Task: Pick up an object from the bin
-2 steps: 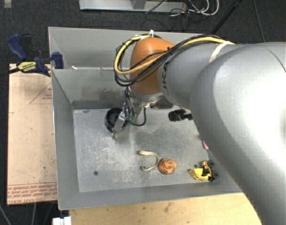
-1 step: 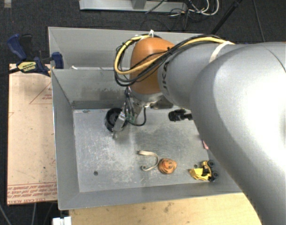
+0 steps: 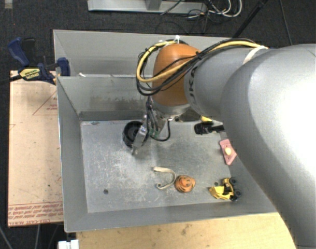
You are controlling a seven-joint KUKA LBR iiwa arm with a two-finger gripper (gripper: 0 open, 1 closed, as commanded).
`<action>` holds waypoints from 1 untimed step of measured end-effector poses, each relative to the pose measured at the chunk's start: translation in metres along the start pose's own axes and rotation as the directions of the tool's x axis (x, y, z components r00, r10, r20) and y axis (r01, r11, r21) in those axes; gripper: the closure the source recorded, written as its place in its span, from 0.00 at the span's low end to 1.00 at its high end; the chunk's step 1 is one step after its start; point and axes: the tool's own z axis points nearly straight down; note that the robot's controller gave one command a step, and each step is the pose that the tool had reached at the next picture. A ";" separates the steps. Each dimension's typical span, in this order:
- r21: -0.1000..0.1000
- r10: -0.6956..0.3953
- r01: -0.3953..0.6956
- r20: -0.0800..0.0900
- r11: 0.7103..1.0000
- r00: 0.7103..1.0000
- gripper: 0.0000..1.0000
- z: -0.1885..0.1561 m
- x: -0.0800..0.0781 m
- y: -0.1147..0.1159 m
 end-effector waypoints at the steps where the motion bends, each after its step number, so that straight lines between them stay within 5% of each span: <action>1: 0.006 0.007 -0.007 -0.004 1.000 1.000 1.00 -0.034 0.009 -0.003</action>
Offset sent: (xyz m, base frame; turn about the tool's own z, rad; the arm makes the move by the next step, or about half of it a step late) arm -0.0193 -0.0175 0.0603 -0.0230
